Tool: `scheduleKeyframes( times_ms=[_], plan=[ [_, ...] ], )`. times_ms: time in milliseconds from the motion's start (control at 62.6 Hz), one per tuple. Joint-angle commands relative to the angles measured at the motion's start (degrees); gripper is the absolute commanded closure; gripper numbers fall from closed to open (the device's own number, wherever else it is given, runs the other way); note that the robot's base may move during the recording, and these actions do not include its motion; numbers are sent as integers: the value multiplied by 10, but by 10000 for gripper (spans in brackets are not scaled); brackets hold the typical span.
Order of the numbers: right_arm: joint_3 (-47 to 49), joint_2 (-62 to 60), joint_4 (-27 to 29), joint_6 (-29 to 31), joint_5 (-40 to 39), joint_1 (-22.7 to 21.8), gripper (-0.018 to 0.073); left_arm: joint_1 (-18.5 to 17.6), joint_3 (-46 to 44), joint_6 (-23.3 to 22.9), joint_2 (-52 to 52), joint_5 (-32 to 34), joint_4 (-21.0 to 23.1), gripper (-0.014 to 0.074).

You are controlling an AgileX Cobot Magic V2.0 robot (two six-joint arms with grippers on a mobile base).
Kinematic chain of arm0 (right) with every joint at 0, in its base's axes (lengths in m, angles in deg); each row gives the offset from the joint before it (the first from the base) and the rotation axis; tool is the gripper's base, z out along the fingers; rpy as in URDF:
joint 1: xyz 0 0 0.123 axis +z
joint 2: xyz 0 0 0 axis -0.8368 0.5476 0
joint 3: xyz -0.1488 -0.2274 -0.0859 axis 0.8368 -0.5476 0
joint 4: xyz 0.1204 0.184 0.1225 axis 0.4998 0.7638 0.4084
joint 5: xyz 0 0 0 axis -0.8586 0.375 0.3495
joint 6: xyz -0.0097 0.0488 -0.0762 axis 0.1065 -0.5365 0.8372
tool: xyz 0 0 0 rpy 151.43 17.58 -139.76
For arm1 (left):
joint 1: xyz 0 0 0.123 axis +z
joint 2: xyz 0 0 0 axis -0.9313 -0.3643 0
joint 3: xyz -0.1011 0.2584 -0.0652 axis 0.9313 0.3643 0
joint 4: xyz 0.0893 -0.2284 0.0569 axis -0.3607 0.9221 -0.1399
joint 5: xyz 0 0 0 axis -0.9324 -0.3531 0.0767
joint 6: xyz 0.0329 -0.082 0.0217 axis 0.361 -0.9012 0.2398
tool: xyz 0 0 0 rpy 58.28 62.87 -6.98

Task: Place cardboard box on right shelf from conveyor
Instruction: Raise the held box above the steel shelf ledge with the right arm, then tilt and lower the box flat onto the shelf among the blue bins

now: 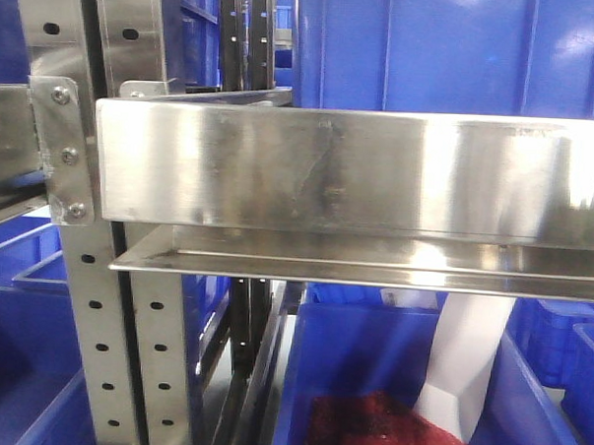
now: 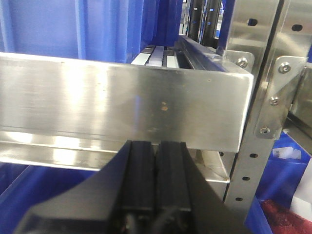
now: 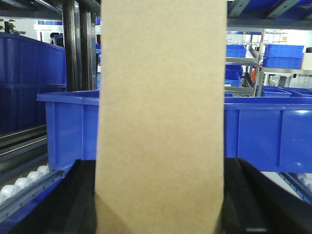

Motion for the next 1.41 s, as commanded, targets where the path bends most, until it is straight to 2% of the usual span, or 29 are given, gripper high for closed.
scheduleKeyframes(
  times_ms=[0, 208, 415, 495, 639, 767, 1086, 1150, 1246, 1310, 1390],
  plan=[
    [16, 11, -2, 4, -42, -1, 505, 0, 6, -3, 4, 50, -1, 713],
    [64, 33, -6, 6, -43, -1, 505, 0, 6, -3, 4, 50, -1, 713],
    [146, 113, -8, 7, -38, -1, 505, 0, 6, -3, 4, 50, -1, 713],
    [167, 149, -15, 27, -24, -1, 505, 0, 6, -3, 4, 50, -1, 713],
    [192, 226, -20, 133, 0, 0, 505, 0, 6, -3, 4, 50, -1, 713],
    [209, 286, -20, 282, -6, 17, 505, 0, 6, -3, 4, 50, -1, 713],
    [218, 419, -30, 548, 0, 150, 505, 0, 6, -3, 4, 50, -1, 713],
    [218, 449, -39, 576, -6, 168, 505, 0, 6, -3, 4, 50, -1, 713],
    [218, 496, -50, 577, -24, 171, 505, 0, 6, -3, 4, 50, -1, 713],
    [218, 524, -76, 577, -49, 171, 505, 0, 6, -3, 4, 50, -1, 713],
    [218, 560, -135, 577, -84, 171, 505, 0, 6, -3, 4, 50, -1, 713]
  ],
)
